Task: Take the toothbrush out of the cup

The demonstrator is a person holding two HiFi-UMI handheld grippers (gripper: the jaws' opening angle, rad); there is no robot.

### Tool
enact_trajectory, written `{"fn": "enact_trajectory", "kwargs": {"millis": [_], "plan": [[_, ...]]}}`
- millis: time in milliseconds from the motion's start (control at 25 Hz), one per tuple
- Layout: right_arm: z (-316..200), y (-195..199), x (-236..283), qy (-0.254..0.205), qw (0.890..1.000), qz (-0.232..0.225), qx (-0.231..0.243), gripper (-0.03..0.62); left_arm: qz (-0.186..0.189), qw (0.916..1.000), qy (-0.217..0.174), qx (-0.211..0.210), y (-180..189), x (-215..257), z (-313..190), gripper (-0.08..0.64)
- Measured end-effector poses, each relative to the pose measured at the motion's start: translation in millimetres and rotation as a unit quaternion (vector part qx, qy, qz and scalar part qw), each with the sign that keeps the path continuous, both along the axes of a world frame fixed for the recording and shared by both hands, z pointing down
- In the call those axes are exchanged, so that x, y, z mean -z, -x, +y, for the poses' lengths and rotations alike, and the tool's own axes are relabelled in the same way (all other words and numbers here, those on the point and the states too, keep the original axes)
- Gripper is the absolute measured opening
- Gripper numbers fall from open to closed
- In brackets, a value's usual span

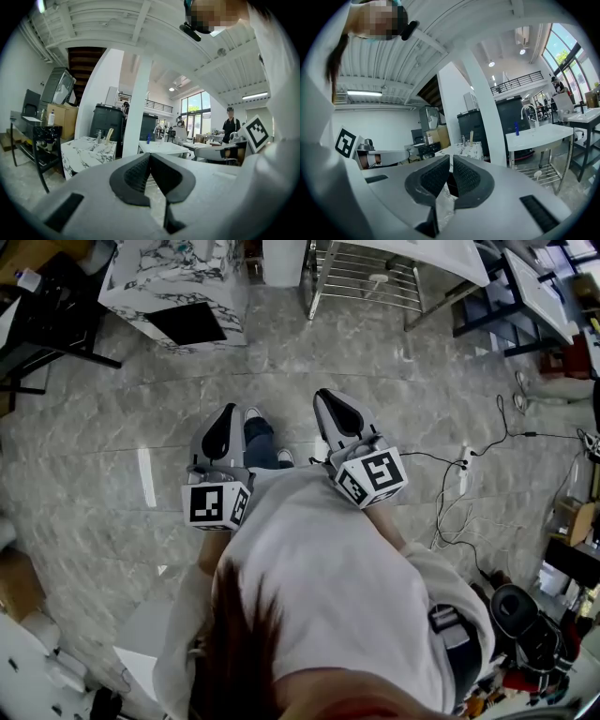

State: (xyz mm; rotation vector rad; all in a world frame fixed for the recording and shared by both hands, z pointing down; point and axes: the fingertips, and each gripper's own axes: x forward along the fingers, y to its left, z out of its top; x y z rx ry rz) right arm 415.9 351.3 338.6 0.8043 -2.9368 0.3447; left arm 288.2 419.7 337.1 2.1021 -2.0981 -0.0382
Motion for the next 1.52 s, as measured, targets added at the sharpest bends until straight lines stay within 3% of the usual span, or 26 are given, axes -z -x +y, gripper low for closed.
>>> {"fn": "enact_trajectory", "kwargs": {"millis": [520, 800, 1120, 1520], "plan": [[-72.5, 81.3, 8.5, 0.003, 1.000, 0.013, -0.014, 0.029, 0.009, 0.9999, 0.002, -0.014, 84.7, 9.9, -78.3, 0.011], [-108.1, 131.0, 13.1, -0.011, 0.999, 0.009, -0.031, 0.029, -0.002, 0.9993, -0.020, -0.033, 132.7, 17.8, -116.7, 0.011], [-122.1, 177.8, 10.0, -0.011, 0.999, 0.018, -0.028, 0.029, 0.014, 0.9994, -0.031, -0.011, 186.0, 21.9, -130.8, 0.011], [-136.9, 206.9, 5.9, -0.002, 0.999, 0.029, -0.021, 0.029, 0.036, 0.9986, -0.033, 0.021, 219.3, 21.3, -140.4, 0.011]]}}
